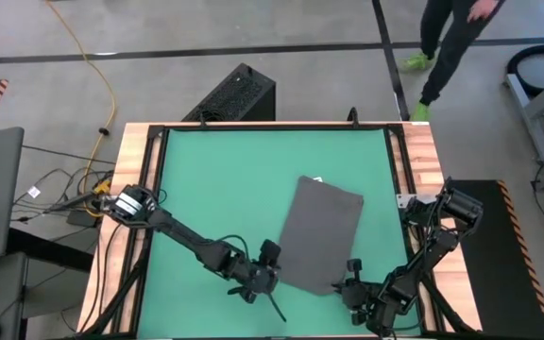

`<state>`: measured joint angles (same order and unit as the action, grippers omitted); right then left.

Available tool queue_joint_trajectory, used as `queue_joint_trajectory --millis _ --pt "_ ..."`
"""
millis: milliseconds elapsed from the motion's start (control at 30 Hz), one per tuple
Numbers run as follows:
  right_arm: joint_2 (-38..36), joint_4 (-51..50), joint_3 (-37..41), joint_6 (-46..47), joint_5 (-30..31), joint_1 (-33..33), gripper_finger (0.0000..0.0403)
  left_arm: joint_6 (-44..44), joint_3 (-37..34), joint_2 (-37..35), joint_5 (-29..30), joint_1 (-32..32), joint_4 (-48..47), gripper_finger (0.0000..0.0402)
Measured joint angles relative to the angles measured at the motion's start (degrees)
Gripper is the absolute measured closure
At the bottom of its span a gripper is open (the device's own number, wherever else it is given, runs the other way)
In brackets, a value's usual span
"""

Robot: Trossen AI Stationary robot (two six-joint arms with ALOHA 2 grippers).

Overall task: Roll towel
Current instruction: Roll the gray towel

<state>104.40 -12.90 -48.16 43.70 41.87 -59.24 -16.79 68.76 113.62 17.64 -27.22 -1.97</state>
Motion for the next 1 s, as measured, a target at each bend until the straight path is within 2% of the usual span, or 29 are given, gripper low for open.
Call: queue_joint_trajectory --millis 200,367,500,700,833,1000 --pt "0.0 0.1 0.0 0.0 0.0 0.0 0.0377 0.5 -2.3 0.0 -2.0 -0.2 1.0 0.0208" --pt "0.0 0.1 0.0 0.0 0.0 0.0 0.0374 -2.2 -6.0 0.0 4.0 0.3 8.2 0.0209" --pt "0.0 0.1 0.0 0.0 -0.1 0.0 0.0376 -3.5 -8.4 -0.1 0.7 1.1 10.8 0.0210" --pt "0.0 0.1 0.0 0.9 -0.1 0.0 0.0375 -2.9 -9.9 -0.1 1.6 1.6 12.5 0.0214" --pt "0.0 0.4 0.0 2.0 -0.1 0.0 0.0379 -1.5 -9.9 -0.1 -2.0 1.7 12.3 0.0261" --pt "0.0 1.9 -0.3 2.5 -0.2 0.1 0.0377 -1.1 -10.0 0.0 -2.3 1.0 12.0 0.0370"
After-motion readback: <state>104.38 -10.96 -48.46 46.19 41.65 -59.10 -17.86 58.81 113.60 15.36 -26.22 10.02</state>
